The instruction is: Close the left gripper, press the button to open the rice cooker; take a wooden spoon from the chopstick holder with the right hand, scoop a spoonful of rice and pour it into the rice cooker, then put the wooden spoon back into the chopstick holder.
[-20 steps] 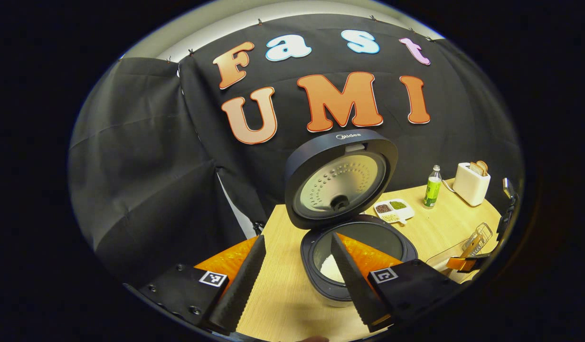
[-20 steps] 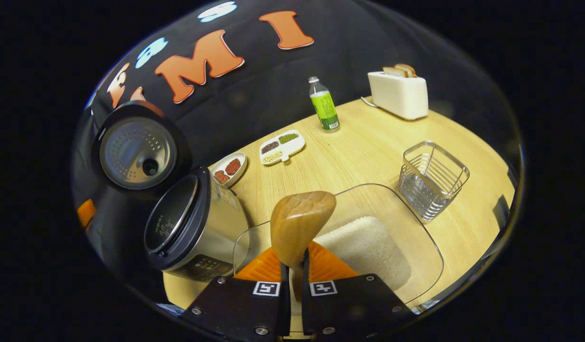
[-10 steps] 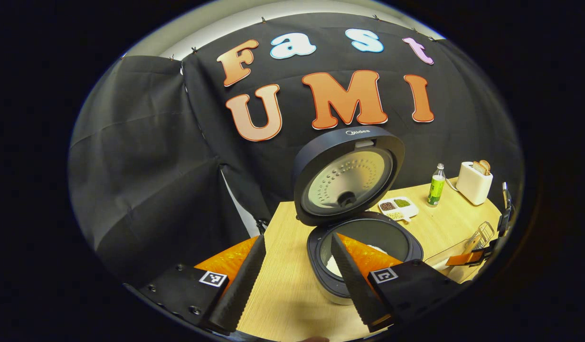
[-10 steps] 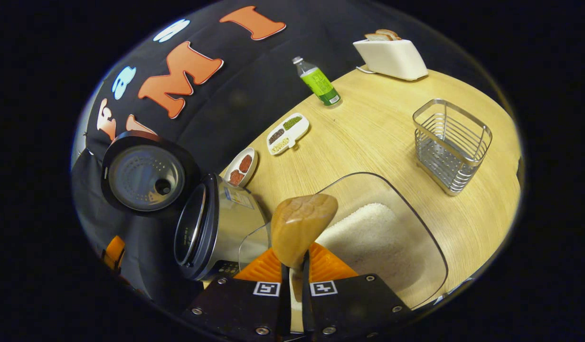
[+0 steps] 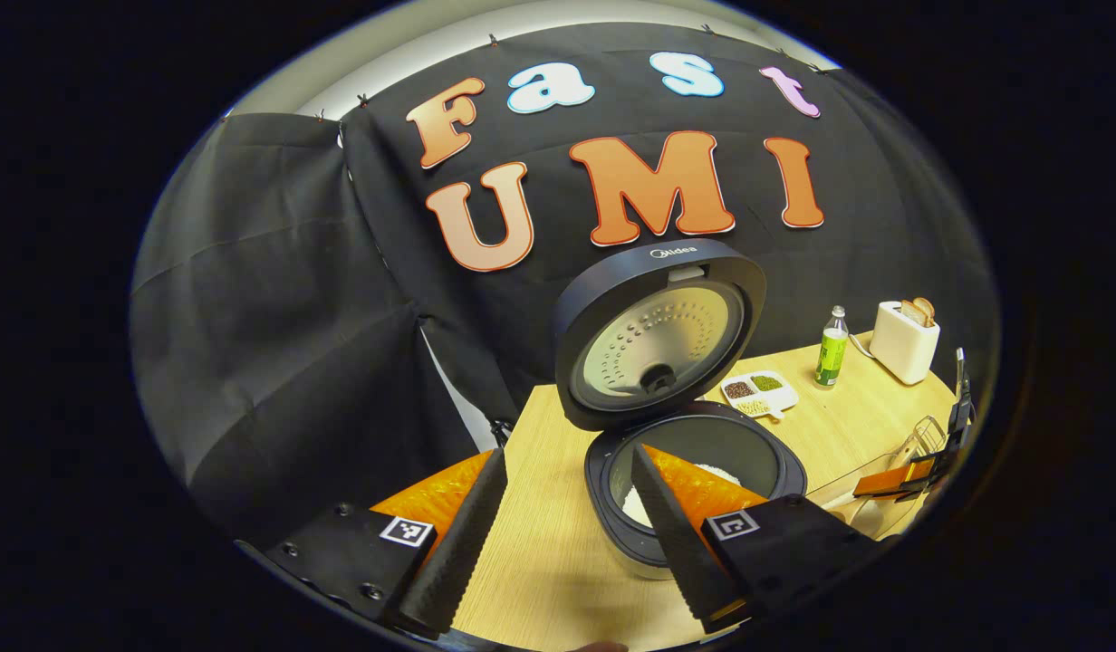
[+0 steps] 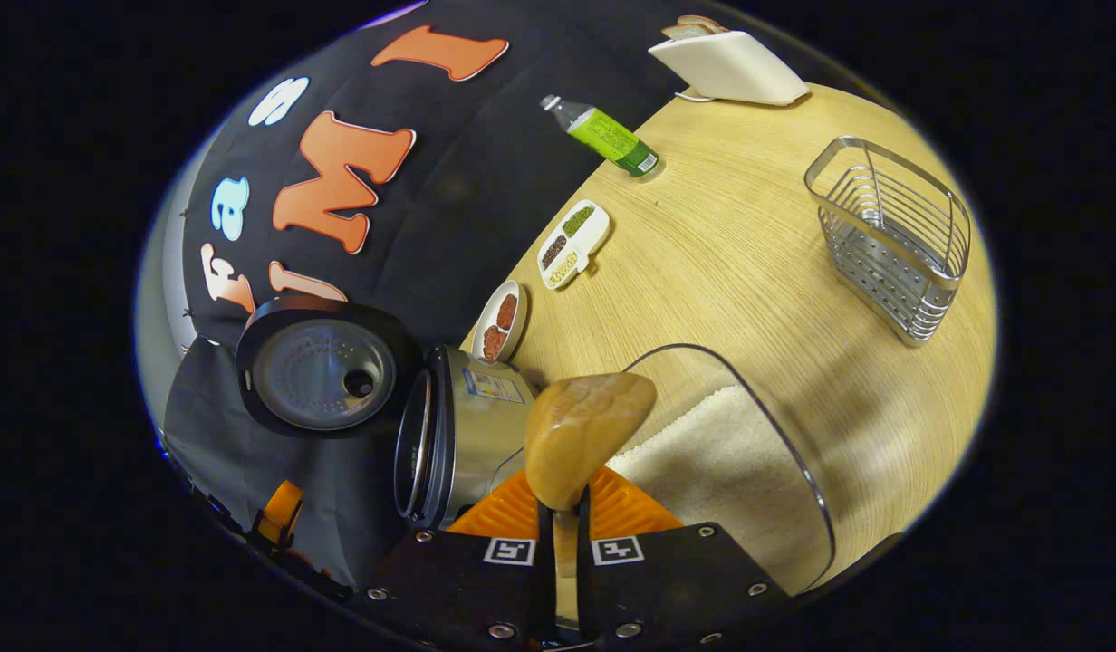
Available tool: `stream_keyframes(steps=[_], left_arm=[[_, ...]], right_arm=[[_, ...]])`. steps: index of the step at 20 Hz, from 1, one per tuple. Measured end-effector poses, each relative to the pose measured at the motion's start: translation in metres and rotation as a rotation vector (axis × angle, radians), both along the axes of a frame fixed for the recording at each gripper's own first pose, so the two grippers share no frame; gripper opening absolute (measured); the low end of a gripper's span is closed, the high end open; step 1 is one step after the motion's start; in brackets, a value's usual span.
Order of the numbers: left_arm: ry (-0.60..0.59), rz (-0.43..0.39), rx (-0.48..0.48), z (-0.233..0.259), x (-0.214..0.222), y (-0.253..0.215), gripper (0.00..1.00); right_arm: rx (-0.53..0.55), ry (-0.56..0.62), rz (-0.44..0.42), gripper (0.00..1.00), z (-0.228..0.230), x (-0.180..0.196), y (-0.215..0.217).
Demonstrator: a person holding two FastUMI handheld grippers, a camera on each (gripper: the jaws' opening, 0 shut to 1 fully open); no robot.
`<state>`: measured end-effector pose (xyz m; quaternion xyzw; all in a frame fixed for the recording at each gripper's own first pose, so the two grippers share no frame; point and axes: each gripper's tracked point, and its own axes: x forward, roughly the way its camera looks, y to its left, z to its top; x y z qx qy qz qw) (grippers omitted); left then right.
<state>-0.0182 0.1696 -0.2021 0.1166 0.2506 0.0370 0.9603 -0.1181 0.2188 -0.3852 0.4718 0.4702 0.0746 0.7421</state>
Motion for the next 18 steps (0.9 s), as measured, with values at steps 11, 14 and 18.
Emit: stream_keyframes(steps=[11,14,18], left_arm=[[-0.036,-0.019,-0.027,0.014,0.006,-0.028,0.94],[-0.055,-0.002,-0.047,0.017,0.006,-0.035,0.94],[-0.074,0.027,-0.059,0.021,0.003,-0.035,0.94]], right_arm=[[0.173,-0.019,-0.104,0.09,0.030,0.009,-0.054],[0.254,-0.014,-0.131,0.08,0.044,0.015,-0.066],[0.360,-0.010,-0.171,0.08,0.063,0.026,-0.077]])
